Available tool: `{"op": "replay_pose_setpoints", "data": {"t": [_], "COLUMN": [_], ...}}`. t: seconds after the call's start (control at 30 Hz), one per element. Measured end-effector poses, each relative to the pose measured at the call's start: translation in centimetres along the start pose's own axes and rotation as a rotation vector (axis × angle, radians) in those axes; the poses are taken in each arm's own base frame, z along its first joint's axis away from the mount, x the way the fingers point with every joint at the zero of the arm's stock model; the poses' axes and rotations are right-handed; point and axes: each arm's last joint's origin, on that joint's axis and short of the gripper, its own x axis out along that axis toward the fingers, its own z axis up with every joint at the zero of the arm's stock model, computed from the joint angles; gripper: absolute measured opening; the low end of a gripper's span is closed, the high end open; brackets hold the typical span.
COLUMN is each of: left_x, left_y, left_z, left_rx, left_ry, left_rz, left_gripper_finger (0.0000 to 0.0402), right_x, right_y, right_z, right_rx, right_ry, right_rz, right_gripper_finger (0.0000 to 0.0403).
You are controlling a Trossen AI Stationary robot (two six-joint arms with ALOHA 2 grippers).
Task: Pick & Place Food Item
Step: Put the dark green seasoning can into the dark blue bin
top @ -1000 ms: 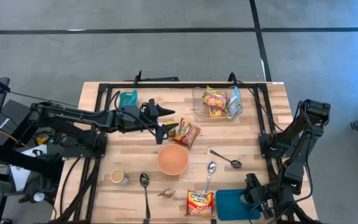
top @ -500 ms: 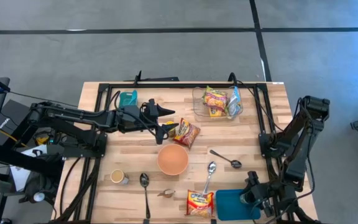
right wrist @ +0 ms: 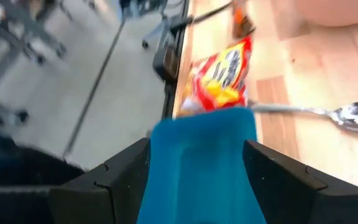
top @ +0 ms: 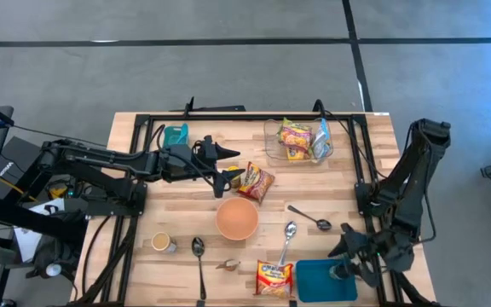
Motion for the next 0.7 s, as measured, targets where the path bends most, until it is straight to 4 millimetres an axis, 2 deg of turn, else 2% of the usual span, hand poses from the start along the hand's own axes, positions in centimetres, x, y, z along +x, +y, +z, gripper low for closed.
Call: {"op": "replay_pose_setpoints", "data": {"t": [0.17,0.37,0.7], "left_x": [0.0,0.0,0.0], "left_y": [0.0,0.0,0.0], "left_z": [0.0,0.0,0.0], "left_rx": [0.000,0.000,0.000], "left_ry": [0.000,0.000,0.000], "left_rz": [0.000,0.000,0.000], "left_gripper_finger": [0.0271,0.0271,0.0271], "right_x": [-0.5,-0.9,-0.4], "right_y": [-0.8,-1.6,-4.3], "right_z": [2.0,3.4,3.2], "right_rx": [0.148,0.299,0.499], "right_ry": [-0.052,0.008,0.195], "right_rz": [0.010,0.074,-0.095], "right_gripper_finger": [0.0249,0.0249,0.0217]}}
